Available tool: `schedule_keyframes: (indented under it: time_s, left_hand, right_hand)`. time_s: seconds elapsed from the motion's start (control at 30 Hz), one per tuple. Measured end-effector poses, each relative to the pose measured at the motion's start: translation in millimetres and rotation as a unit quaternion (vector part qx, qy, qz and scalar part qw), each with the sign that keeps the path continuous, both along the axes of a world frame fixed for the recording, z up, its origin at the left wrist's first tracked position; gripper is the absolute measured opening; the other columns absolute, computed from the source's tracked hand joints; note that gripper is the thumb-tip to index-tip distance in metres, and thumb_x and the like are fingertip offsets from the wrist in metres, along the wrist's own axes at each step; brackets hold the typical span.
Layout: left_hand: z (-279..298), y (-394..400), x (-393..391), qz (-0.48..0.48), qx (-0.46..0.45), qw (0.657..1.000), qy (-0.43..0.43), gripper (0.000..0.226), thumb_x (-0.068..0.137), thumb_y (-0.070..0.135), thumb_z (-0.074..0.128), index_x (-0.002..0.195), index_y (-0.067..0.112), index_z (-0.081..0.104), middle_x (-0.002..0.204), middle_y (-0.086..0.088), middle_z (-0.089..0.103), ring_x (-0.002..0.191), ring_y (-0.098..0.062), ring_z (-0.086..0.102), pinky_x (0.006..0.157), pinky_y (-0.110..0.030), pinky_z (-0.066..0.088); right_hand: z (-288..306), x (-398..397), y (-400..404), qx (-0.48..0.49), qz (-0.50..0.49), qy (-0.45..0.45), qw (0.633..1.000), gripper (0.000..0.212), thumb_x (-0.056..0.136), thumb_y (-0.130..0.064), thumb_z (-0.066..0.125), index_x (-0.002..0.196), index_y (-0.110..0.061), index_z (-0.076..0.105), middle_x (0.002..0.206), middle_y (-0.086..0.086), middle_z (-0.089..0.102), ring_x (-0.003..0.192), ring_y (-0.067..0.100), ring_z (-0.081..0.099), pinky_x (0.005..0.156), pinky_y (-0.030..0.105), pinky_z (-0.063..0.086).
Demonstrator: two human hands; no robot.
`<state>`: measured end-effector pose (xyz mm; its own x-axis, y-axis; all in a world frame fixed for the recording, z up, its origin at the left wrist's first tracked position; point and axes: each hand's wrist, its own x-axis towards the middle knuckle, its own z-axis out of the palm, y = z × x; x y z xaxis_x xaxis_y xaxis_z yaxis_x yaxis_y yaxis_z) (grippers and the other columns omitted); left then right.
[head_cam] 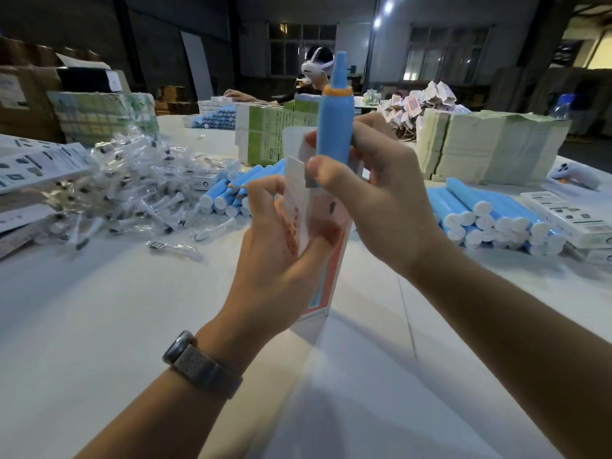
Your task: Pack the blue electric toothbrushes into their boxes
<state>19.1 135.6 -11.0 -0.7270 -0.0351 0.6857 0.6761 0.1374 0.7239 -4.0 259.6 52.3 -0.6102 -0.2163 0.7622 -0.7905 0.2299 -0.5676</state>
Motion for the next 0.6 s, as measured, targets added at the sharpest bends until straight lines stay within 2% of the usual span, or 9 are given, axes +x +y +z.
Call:
schedule_keyframes:
  time_s: [0.07, 0.13, 0.2, 0.3, 0.4, 0.5, 0.6]
  left_hand:
    - [0.0, 0.0, -0.1, 0.001, -0.007, 1.0, 0.007, 0.038, 0.087, 0.024, 0.064, 0.104, 0.031, 0.03, 0.096, -0.008, 0.065, 0.086, -0.032, 0.069, 0.072, -0.06, 0.057]
    - [-0.9, 0.0, -0.2, 0.0, -0.011, 1.0, 0.011, 0.038, 0.089, 0.02, 0.062, 0.104, 0.03, 0.029, 0.1, -0.006, 0.065, 0.09, -0.03, 0.07, 0.075, -0.058, 0.058]
    - [-0.9, 0.1, 0.4, -0.002, -0.013, 1.0, 0.014, 0.038, 0.09, 0.019, 0.061, 0.105, 0.03, 0.028, 0.102, -0.002, 0.065, 0.093, -0.029, 0.07, 0.077, -0.055, 0.059]
    - [-0.7, 0.1, 1.2, -0.01, -0.013, 1.0, 0.013, 0.038, 0.09, 0.02, 0.061, 0.105, 0.03, 0.028, 0.099, 0.005, 0.063, 0.094, -0.027, 0.07, 0.077, -0.05, 0.061]
    - [-0.6, 0.3, 0.3, -0.009, -0.011, 1.0, 0.008, 0.037, 0.09, 0.021, 0.06, 0.107, 0.028, 0.028, 0.097, 0.006, 0.06, 0.093, -0.027, 0.069, 0.076, -0.046, 0.062]
    - [-1.0, -1.0, -0.9, -0.005, -0.019, 1.0, 0.006, 0.037, 0.091, 0.019, 0.058, 0.111, 0.025, 0.027, 0.1, 0.003, 0.06, 0.095, -0.028, 0.069, 0.075, -0.046, 0.063]
    - [-2.2, -2.2, -1.5, -0.016, -0.014, 1.0, 0.008, 0.037, 0.09, 0.01, 0.055, 0.114, 0.023, 0.029, 0.1, -0.006, 0.062, 0.091, -0.031, 0.068, 0.074, -0.056, 0.059]
  right_hand:
    - [-1.7, 0.1, 0.1, -0.042, 0.052, -0.021, 0.998, 0.047, 0.087, -0.004, 0.062, 0.128, -0.019, 0.048, 0.112, 0.001, 0.051, 0.094, 0.006, 0.053, 0.077, 0.015, 0.049]
    - [-3.2, -1.9, 1.6, -0.057, 0.072, -0.016, 0.996, 0.059, 0.084, 0.004, 0.062, 0.132, -0.023, 0.042, 0.118, 0.002, 0.051, 0.095, 0.004, 0.053, 0.076, 0.015, 0.05]
    - [-4.6, -2.5, 1.2, -0.062, 0.063, -0.001, 0.996, 0.047, 0.086, -0.002, 0.063, 0.126, -0.021, 0.048, 0.112, -0.003, 0.054, 0.094, -0.001, 0.054, 0.077, 0.015, 0.05]
    - [-9.2, -4.7, 0.3, -0.057, 0.042, 0.017, 0.997, 0.011, 0.095, -0.014, 0.061, 0.105, -0.014, 0.064, 0.1, -0.001, 0.054, 0.089, -0.001, 0.053, 0.075, 0.013, 0.047]
    - [-13.7, -6.5, -0.8, -0.033, 0.011, 0.04, 0.999, 0.012, 0.095, -0.015, 0.062, 0.087, -0.015, 0.071, 0.092, -0.006, 0.047, 0.089, -0.001, 0.047, 0.076, 0.011, 0.042]
    - [-13.5, -7.1, -0.5, -0.026, 0.015, 0.038, 0.999, 0.011, 0.093, -0.016, 0.064, 0.085, -0.018, 0.07, 0.091, -0.007, 0.046, 0.09, 0.0, 0.047, 0.076, 0.012, 0.043]
    - [-13.8, -8.0, 1.9, -0.014, 0.014, 0.057, 0.998, 0.008, 0.091, -0.017, 0.065, 0.089, -0.017, 0.072, 0.094, -0.008, 0.044, 0.093, 0.002, 0.047, 0.077, 0.012, 0.042]
